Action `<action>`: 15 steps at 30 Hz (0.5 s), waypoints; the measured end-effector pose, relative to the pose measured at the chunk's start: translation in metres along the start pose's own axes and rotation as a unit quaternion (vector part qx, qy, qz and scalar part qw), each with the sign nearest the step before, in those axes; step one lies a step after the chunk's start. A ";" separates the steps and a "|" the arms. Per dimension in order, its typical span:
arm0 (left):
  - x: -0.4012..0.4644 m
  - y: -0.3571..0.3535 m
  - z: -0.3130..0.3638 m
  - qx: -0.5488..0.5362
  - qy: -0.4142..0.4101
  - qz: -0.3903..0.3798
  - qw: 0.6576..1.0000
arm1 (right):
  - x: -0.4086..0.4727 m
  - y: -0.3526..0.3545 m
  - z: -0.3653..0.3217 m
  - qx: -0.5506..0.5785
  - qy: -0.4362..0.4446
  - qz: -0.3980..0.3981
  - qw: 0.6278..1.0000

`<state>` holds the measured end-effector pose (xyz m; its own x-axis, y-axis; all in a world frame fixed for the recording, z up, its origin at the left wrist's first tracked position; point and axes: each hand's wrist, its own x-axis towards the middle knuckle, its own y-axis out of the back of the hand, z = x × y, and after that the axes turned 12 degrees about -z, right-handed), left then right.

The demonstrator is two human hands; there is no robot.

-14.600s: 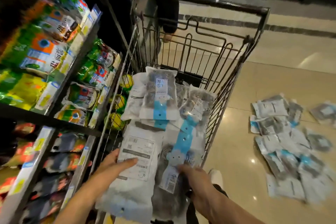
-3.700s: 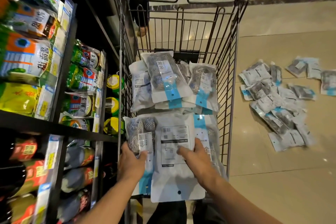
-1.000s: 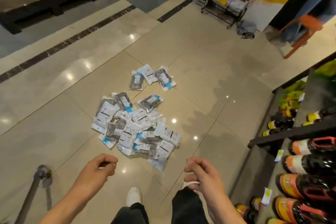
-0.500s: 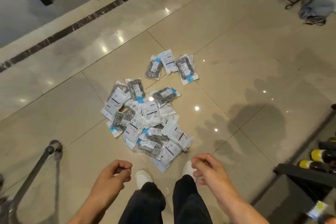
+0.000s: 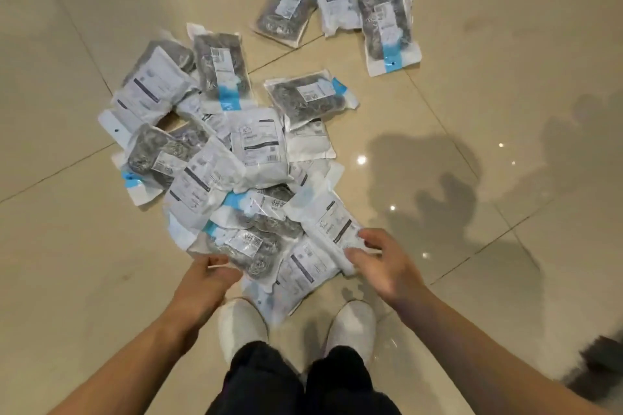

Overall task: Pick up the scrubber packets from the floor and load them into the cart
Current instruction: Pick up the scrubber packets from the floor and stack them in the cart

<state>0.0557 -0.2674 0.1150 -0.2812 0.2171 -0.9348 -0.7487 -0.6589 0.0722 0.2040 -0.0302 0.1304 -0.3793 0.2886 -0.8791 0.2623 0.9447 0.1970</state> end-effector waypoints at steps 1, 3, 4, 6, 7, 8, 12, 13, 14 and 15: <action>0.026 0.000 -0.010 -0.001 0.012 -0.004 1.000 | 0.032 -0.003 0.012 -0.029 0.000 -0.001 1.000; 0.073 -0.001 -0.034 -0.010 0.037 0.007 0.999 | 0.084 -0.008 0.033 -0.079 -0.006 -0.003 0.997; 0.096 -0.001 -0.044 -0.021 0.047 0.024 0.998 | 0.109 -0.009 0.042 -0.092 -0.007 -0.002 0.996; 0.135 -0.003 -0.061 -0.060 0.063 0.053 0.995 | 0.148 -0.010 0.055 -0.100 -0.015 -0.004 0.995; 0.152 -0.005 -0.067 -0.086 0.065 0.066 0.992 | 0.167 -0.011 0.060 -0.108 -0.019 -0.005 0.994; 0.168 -0.007 -0.071 -0.113 0.063 0.080 0.988 | 0.183 -0.012 0.064 -0.125 -0.022 -0.007 0.992; 0.215 -0.021 -0.074 -0.219 0.061 0.168 0.959 | 0.230 -0.017 0.075 -0.176 -0.039 -0.005 0.984; 0.223 -0.025 -0.073 -0.253 0.066 0.185 0.947 | 0.237 -0.018 0.077 -0.180 -0.048 -0.006 0.983; 0.229 -0.030 -0.074 -0.281 0.075 0.204 0.935 | 0.243 -0.019 0.079 -0.184 -0.056 -0.004 0.981; 0.232 -0.034 -0.073 -0.300 0.076 0.222 0.925 | 0.248 -0.019 0.081 -0.185 -0.061 0.003 0.981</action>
<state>0.0597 -0.2475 -0.1302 -0.3595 -0.2444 -0.9006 -0.0983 -0.9498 0.2970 0.1769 0.0103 -0.1266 -0.2631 0.2947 -0.9187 -0.0846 0.9415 0.3262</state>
